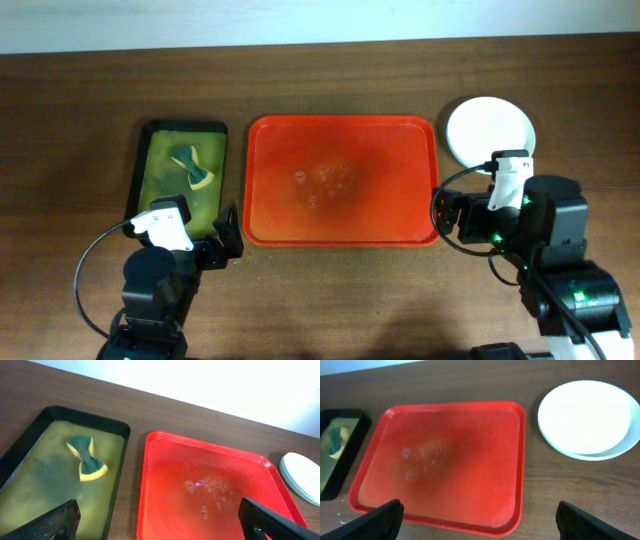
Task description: Clean dirty plates on tray and stack at the side
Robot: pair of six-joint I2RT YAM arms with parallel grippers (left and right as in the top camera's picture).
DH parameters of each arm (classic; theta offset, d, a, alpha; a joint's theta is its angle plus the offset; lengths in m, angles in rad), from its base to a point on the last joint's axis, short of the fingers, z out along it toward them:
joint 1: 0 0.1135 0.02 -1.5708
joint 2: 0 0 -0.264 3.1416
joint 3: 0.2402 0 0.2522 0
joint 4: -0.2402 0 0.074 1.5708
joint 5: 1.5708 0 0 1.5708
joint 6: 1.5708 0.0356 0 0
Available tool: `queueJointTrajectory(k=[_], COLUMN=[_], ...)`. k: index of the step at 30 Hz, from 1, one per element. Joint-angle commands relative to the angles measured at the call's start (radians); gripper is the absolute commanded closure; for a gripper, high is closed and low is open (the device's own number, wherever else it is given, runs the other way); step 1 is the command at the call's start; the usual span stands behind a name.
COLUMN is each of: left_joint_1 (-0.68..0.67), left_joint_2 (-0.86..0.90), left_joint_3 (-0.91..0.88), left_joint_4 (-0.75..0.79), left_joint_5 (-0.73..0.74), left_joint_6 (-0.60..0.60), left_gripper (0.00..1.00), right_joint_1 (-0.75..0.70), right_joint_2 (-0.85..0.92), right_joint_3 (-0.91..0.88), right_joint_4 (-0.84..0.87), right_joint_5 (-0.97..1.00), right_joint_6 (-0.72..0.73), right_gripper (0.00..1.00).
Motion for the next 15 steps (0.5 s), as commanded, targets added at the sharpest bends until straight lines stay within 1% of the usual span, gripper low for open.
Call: queueJointTrajectory(k=[1,3,8,10,12,15], left_joint_1=[-0.004,-0.004,-0.004,-0.004,-0.004,-0.004], left_joint_2=[-0.006,-0.006,-0.006,-0.006,-0.006,-0.006], left_joint_3=[-0.01,-0.01,-0.01,-0.01,-0.01,-0.01], left_joint_4=[-0.032,-0.077,-0.233,-0.307,-0.364,-0.416], left_joint_5=[0.011,0.011,0.011,0.011,0.011,0.011], left_joint_6=[0.016,0.016,0.016,0.016,0.016,0.016], left_gripper=[0.01,0.01,0.01,0.0,0.01,0.01], right_joint_1=[0.005,0.005,0.012,0.011,0.013,0.013], right_joint_2=[0.074,0.134,0.385,0.437,0.416,0.274], right_joint_3=[-0.009,-0.009,-0.009,-0.01,-0.013,-0.054], right_joint_4=[0.003,0.003,0.004,-0.011,-0.012,0.02], right_joint_5=[0.016,0.016,0.016,0.045,0.055,0.047], right_joint_6=[0.013,0.013,0.013,0.012,0.013,0.012], right_gripper=[0.02,0.02,0.02,0.02,0.02,0.02])
